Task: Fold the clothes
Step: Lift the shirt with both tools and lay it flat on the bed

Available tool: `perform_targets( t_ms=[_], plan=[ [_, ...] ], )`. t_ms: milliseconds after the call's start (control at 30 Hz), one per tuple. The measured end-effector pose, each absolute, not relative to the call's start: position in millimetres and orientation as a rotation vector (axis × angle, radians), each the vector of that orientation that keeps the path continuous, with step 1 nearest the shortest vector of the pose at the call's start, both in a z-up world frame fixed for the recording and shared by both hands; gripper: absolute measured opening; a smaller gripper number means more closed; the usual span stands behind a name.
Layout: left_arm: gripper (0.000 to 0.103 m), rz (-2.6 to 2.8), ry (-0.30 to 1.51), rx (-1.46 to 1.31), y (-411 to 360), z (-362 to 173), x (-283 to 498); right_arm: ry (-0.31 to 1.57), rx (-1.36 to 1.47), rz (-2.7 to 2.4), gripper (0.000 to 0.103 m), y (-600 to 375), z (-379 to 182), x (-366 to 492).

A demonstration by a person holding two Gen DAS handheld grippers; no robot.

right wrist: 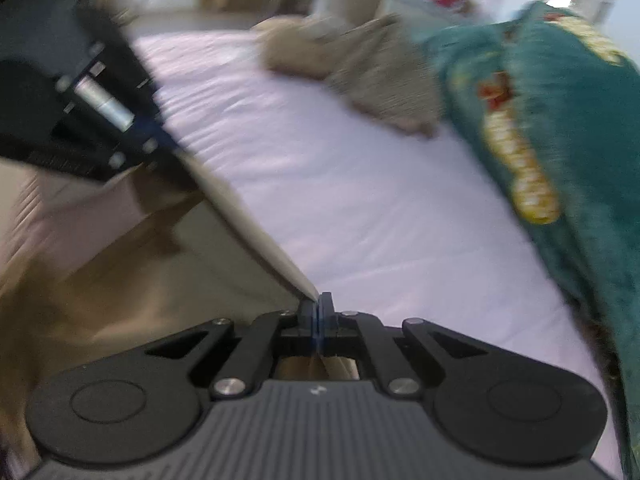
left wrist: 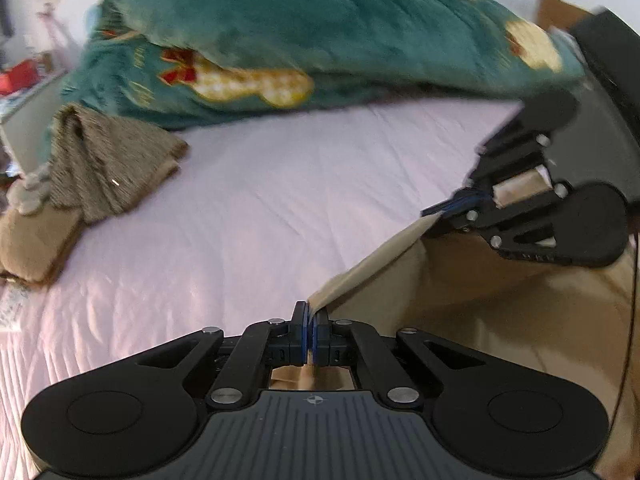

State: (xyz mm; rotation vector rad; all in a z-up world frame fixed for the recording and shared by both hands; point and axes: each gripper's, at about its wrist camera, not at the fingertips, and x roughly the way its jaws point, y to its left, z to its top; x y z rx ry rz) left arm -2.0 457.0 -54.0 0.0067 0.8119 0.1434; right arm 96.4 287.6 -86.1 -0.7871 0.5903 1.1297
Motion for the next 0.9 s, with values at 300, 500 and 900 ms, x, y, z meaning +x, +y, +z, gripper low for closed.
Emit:
perform_targets(
  t_ms=[300, 500, 900],
  plan=[
    [0.016, 0.35, 0.811, 0.053, 479.3, -94.6, 67.1, 0.622, -0.733, 1.041, 0.016, 319.2, -130.6, 143.2],
    [0.03, 0.41, 0.845, 0.063, 491.3, -98.7, 50.6, 0.643, -0.656, 1.025, 0.044, 303.3, -119.3, 148.5],
    [0.052, 0.466, 0.78, 0.026, 473.5, -18.7, -71.7, 0.629, -0.601, 0.922, 0.049, 236.1, -36.1, 72.1]
  ],
)
